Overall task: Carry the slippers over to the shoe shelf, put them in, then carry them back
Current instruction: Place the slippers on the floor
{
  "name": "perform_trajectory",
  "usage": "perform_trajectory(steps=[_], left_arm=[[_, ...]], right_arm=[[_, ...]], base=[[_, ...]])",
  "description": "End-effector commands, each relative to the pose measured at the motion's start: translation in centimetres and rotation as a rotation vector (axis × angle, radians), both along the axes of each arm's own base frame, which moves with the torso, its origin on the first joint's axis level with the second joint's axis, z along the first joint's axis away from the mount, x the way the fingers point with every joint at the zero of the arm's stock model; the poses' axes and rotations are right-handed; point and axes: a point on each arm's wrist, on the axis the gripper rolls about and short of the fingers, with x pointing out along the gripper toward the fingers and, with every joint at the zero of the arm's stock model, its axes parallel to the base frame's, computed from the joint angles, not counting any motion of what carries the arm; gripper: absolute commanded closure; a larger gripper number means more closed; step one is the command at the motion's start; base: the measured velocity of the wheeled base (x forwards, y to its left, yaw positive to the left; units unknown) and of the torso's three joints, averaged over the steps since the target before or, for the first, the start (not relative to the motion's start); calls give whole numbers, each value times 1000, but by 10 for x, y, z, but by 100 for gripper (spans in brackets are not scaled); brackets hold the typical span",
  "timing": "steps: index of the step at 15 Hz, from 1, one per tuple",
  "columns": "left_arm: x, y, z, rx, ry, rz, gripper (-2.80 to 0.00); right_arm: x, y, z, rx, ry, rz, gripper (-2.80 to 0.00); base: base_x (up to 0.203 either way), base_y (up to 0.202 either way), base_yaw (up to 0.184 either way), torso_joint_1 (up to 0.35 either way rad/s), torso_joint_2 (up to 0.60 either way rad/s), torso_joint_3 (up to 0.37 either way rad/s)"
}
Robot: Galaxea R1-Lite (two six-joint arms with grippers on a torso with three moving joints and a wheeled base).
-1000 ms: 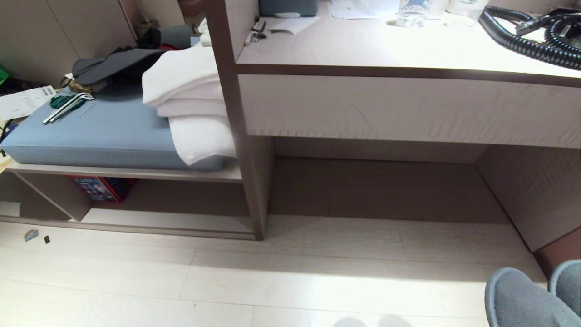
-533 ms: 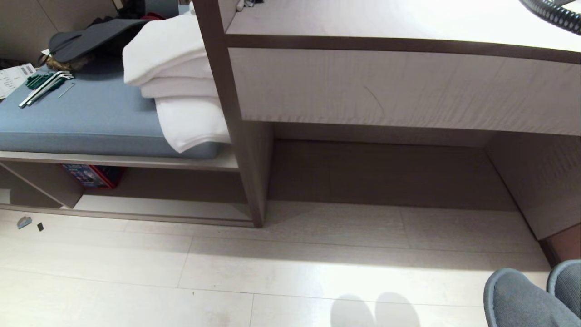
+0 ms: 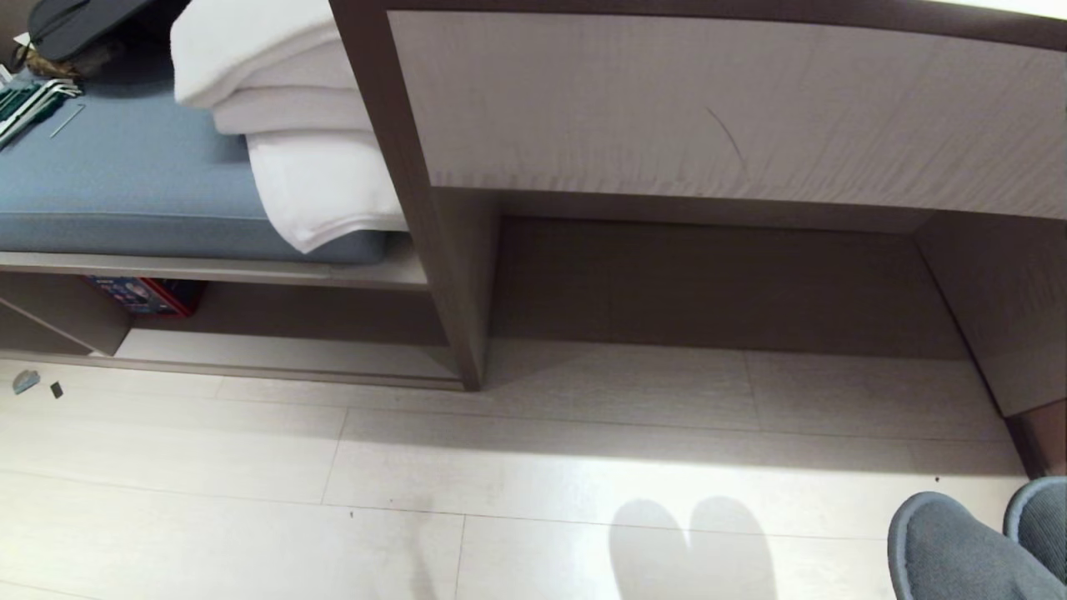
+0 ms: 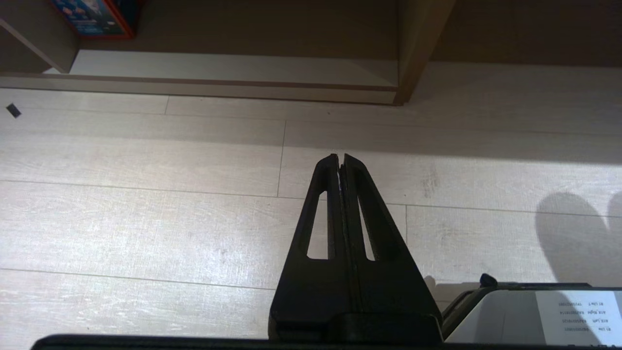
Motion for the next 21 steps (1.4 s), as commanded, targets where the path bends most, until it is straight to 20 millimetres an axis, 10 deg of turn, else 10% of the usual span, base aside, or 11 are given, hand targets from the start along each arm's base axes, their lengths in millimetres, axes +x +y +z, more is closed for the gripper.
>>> perform_trajectory(steps=[1, 21], left_arm=[[0, 0, 0, -1, -1, 0, 0], [0, 0, 0, -3, -1, 0, 0]], right_arm=[[0, 0, 0, -1, 1, 1, 0], [0, 0, 0, -15, -6, -1, 0]], base=[[0, 0, 0, -1, 2, -204], [0, 0, 0, 3, 4, -197]])
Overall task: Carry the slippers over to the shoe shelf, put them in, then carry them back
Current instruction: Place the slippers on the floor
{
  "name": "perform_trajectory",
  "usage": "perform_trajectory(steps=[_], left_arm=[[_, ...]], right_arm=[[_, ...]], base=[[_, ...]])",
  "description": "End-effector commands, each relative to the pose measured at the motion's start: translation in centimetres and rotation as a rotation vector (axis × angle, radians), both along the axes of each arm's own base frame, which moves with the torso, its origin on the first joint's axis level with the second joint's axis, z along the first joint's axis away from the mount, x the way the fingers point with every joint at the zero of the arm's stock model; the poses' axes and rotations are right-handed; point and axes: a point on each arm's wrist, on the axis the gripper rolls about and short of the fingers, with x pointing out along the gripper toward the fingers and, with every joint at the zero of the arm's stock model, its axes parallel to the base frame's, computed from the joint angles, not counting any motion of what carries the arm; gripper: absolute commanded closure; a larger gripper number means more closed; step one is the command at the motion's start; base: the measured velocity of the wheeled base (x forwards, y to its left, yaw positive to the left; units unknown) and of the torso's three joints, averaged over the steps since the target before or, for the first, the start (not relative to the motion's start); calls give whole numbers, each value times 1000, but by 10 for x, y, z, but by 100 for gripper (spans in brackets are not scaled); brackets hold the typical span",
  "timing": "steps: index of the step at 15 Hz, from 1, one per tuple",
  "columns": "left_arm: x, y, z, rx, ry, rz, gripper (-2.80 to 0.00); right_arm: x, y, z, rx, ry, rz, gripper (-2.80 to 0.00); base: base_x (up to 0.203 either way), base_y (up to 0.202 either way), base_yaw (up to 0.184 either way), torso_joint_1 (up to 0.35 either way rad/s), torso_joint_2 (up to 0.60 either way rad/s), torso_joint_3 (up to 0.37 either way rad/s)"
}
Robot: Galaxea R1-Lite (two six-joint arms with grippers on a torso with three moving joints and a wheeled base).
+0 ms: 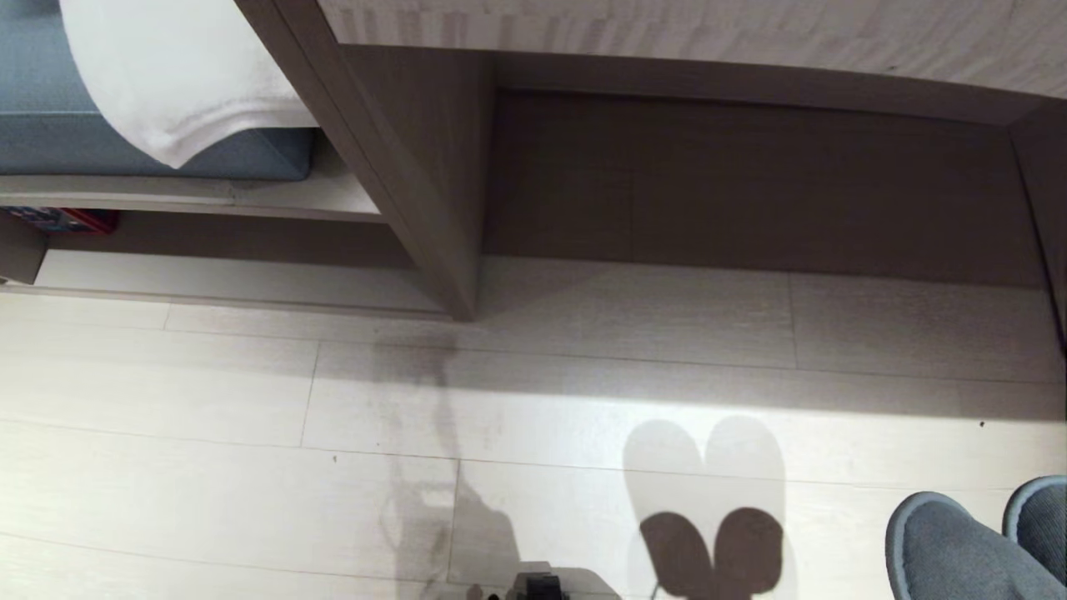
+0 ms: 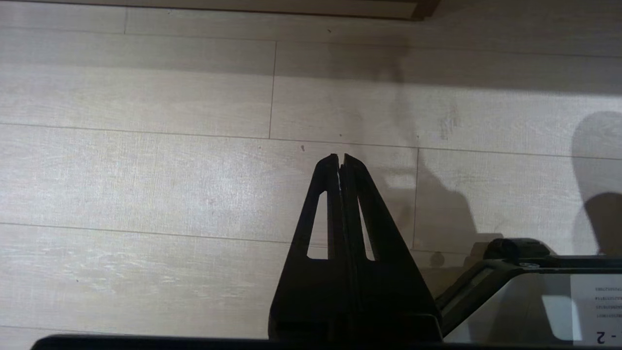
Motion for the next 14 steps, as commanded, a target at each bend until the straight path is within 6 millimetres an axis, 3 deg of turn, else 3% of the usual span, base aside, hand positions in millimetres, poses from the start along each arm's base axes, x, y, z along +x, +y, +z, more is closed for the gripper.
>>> perform_trajectory(steps=[1, 14], left_arm=[[0, 0, 0, 0, -1, 0, 0], [0, 0, 0, 0, -1, 1, 0]], right_arm=[[0, 0, 0, -1, 1, 1, 0], [0, 0, 0, -1, 1, 1, 0]], base=[[0, 0, 0, 5, 2, -200], [0, 0, 0, 2, 4, -197]])
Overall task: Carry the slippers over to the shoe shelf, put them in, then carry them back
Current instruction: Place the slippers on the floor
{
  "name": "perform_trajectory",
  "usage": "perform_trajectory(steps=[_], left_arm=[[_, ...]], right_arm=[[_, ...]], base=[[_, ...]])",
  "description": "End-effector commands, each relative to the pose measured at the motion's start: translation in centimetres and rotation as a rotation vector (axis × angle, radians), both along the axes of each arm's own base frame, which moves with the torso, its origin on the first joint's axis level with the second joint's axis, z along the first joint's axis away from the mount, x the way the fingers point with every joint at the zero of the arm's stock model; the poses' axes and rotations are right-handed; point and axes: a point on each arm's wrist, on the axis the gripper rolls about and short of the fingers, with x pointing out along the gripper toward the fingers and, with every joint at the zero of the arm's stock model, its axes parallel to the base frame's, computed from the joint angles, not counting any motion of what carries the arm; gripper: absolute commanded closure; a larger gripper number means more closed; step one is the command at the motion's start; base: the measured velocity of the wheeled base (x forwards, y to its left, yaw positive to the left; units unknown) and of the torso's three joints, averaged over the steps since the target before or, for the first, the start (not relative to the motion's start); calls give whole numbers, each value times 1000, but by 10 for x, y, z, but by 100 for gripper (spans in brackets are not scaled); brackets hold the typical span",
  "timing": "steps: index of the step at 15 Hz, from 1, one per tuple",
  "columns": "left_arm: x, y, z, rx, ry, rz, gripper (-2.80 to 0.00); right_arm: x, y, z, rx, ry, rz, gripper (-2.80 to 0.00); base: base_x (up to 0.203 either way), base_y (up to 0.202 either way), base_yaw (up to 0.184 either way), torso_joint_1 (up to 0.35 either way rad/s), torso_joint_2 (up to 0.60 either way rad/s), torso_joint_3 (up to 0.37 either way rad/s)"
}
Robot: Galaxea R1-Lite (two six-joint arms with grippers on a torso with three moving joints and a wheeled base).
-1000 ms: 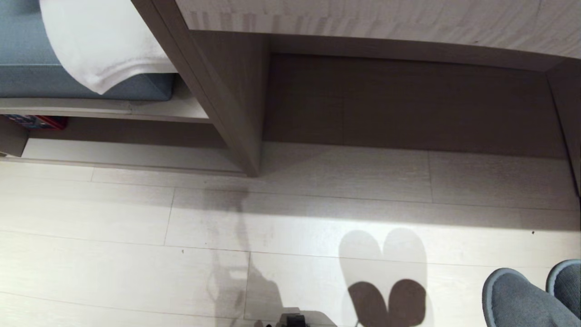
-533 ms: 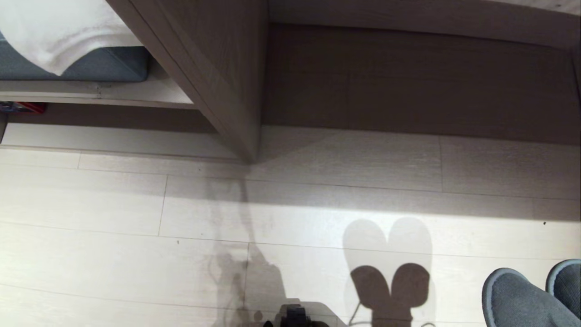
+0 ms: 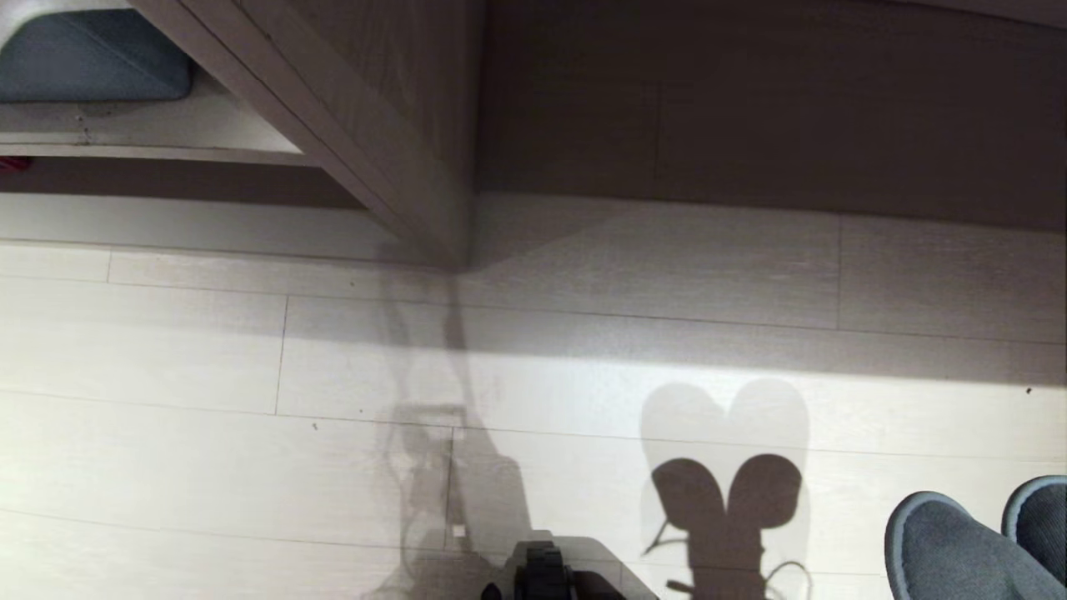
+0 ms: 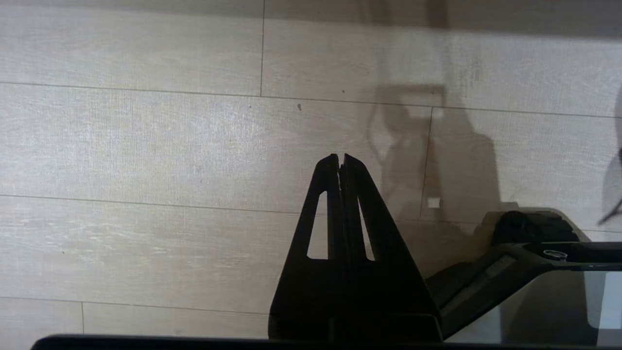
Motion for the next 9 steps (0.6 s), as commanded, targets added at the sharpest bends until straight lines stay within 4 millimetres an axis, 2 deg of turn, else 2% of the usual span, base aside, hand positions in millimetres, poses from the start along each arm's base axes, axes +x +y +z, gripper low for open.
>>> perform_trajectory(steps=[1, 9], left_arm=[[0, 0, 0, -1, 0, 1, 0], [0, 0, 0, -1, 0, -1, 0]], right_arm=[[0, 0, 0, -1, 1, 0, 0], [0, 0, 0, -1, 1, 1, 0]], base=[[0, 0, 0, 2, -2, -184], [0, 0, 0, 3, 4, -196]])
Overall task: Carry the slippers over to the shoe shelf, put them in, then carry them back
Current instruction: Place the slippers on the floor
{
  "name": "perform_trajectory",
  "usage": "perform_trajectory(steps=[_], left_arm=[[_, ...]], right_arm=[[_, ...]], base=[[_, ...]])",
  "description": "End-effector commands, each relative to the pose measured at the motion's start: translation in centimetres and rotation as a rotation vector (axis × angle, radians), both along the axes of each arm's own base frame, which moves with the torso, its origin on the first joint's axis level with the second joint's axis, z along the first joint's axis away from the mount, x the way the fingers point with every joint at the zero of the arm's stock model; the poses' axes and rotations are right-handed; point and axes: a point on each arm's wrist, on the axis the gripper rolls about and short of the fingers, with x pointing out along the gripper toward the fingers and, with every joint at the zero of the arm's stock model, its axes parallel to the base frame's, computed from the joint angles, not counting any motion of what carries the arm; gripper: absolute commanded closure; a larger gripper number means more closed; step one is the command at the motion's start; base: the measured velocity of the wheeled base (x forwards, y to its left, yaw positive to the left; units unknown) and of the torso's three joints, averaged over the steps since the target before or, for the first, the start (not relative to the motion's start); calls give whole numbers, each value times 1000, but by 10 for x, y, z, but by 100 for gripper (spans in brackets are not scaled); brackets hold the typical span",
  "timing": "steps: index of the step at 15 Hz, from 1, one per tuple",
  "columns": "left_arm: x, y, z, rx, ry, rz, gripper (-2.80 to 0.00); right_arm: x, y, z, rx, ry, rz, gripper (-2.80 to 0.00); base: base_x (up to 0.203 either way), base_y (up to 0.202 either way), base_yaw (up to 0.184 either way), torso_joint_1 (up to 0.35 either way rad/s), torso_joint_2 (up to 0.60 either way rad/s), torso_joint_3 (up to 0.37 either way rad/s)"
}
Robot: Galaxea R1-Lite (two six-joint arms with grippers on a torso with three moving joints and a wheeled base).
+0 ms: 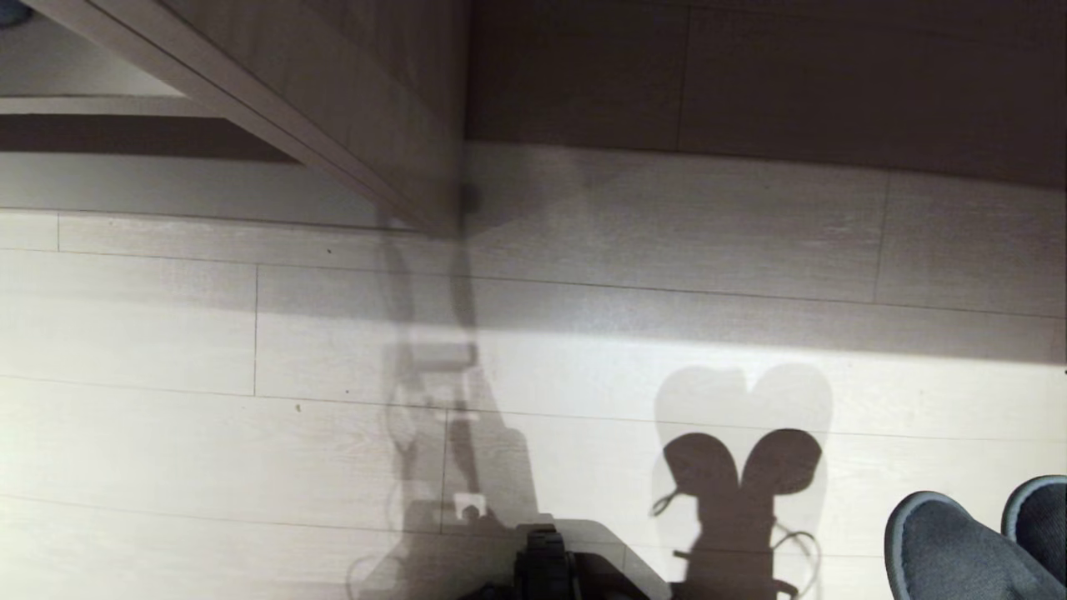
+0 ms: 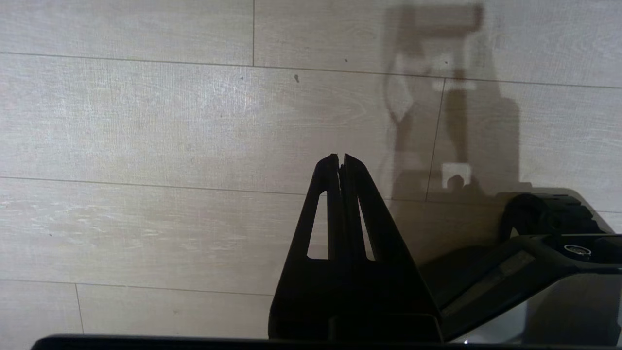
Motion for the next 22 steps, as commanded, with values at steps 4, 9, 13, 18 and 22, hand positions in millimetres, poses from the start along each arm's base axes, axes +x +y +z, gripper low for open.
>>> perform_trajectory(steps=[4, 9, 13, 18, 22], left_arm=[[0, 0, 0, 0, -1, 0, 0], [0, 0, 0, 0, 0, 0, 0], [0, 0, 0, 3, 0, -1, 0], [0, 0, 0, 3, 0, 0, 0], [0, 0, 0, 3, 0, -1, 0]], right_arm=[[0, 0, 0, -1, 1, 1, 0], [0, 0, 0, 7, 1, -2, 0], [-2, 0, 21, 15, -22, 9, 0], [56, 0, 112, -5, 104, 20, 0], [168, 0, 147, -27, 130, 26, 0]], base=[[0, 0, 0, 3, 1, -198], [0, 0, 0, 3, 3, -184], [0, 0, 0, 1, 3, -35], [0, 0, 0, 0, 0, 0], [0, 0, 0, 0, 0, 0]])
